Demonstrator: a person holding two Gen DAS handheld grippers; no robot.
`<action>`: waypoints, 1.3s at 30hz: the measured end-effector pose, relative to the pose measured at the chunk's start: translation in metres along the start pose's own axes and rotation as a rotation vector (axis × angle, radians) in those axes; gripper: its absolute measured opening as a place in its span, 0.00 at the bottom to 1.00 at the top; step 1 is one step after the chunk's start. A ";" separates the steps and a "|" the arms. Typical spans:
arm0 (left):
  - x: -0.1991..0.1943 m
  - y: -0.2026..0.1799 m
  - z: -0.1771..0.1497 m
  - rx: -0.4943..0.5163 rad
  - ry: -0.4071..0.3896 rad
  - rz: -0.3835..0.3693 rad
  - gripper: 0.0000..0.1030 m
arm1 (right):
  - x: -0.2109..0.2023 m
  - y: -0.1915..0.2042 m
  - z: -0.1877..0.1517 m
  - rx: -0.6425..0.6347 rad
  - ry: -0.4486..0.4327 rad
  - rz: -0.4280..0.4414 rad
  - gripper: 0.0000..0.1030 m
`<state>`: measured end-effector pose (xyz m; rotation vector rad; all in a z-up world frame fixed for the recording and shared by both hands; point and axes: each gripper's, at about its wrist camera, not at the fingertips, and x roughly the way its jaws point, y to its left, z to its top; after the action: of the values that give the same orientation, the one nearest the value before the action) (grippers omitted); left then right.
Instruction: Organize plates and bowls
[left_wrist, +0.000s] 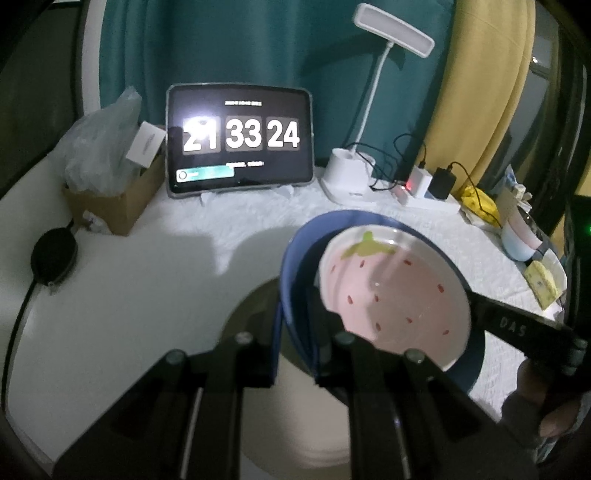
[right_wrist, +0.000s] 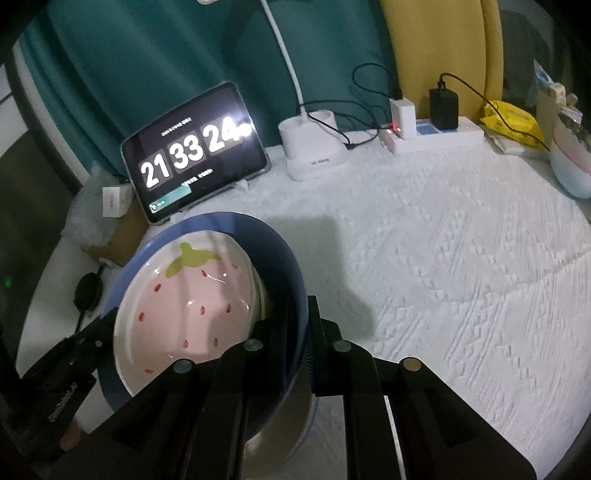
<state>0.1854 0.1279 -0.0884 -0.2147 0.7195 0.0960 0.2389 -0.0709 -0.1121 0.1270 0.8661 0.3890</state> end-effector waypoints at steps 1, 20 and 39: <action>0.000 -0.001 0.000 0.002 -0.002 0.002 0.11 | 0.000 0.000 0.000 0.000 0.001 0.001 0.11; -0.004 -0.015 -0.006 0.071 -0.044 0.078 0.16 | 0.003 -0.005 -0.001 -0.005 0.030 -0.018 0.11; -0.019 -0.017 -0.014 0.053 -0.025 0.049 0.17 | -0.009 -0.006 -0.009 -0.025 0.034 -0.064 0.19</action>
<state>0.1645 0.1075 -0.0834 -0.1451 0.7015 0.1263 0.2288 -0.0805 -0.1128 0.0697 0.8961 0.3431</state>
